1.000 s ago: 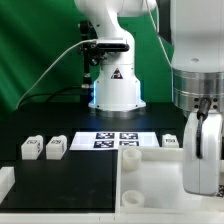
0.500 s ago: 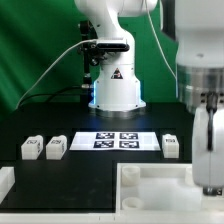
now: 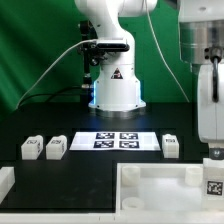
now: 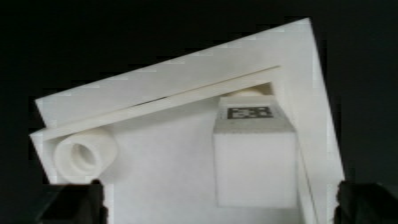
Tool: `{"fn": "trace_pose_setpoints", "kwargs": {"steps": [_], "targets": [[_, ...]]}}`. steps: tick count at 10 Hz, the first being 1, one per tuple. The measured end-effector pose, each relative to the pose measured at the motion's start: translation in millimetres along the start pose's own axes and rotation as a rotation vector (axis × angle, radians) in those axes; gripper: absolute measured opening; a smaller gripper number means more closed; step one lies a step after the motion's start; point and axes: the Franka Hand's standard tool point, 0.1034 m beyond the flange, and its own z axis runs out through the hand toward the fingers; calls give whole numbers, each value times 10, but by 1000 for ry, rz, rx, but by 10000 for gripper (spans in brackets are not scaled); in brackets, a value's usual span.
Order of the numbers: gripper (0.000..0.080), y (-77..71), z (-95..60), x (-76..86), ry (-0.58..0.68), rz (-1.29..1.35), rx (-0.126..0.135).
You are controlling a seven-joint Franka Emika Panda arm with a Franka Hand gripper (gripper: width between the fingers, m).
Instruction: Assemble one leg
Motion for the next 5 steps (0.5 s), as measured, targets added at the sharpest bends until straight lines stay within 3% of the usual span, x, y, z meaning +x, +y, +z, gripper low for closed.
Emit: {"fn": "trace_pose_setpoints", "kwargs": {"steps": [5], "targets": [[649,2,10,2,1,0,-1]]}}
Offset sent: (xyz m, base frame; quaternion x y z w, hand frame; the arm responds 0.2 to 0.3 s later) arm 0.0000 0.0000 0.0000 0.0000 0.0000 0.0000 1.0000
